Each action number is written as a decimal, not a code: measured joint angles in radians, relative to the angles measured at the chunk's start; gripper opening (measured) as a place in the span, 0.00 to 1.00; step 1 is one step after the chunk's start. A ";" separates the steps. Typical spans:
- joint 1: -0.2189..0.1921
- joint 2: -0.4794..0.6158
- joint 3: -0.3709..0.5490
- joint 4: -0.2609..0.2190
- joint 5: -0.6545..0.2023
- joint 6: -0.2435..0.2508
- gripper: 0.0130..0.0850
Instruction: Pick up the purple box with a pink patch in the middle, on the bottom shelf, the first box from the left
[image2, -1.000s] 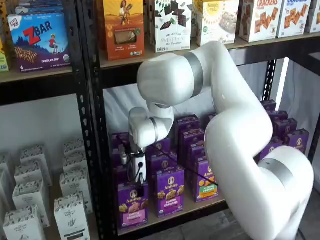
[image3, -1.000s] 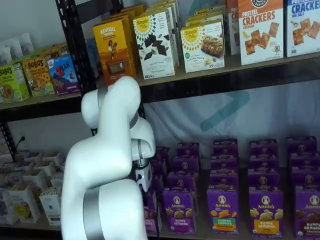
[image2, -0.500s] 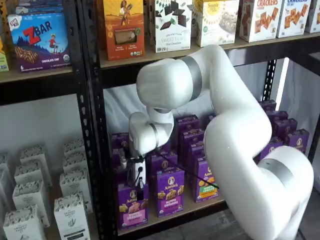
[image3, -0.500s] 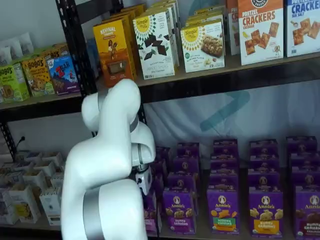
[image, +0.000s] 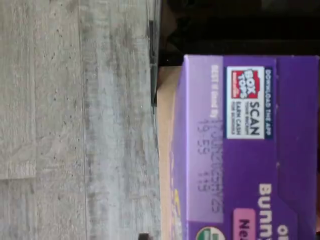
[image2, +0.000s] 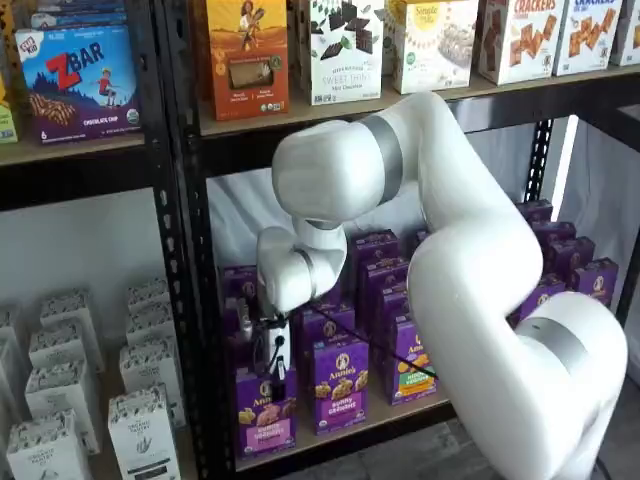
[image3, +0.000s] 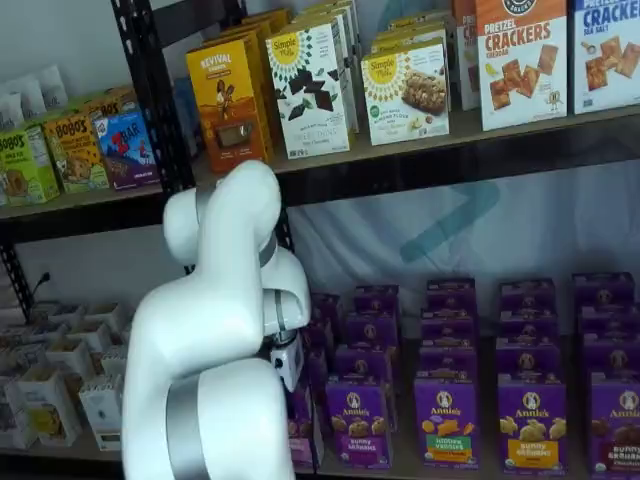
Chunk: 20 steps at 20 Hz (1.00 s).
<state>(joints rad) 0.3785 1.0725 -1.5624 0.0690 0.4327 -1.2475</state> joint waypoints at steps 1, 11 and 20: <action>0.000 0.000 0.000 -0.001 0.001 0.001 0.83; 0.003 0.000 -0.001 -0.024 0.014 0.024 0.78; 0.005 -0.007 0.010 -0.015 0.014 0.018 0.72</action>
<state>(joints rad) 0.3834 1.0655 -1.5525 0.0541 0.4464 -1.2296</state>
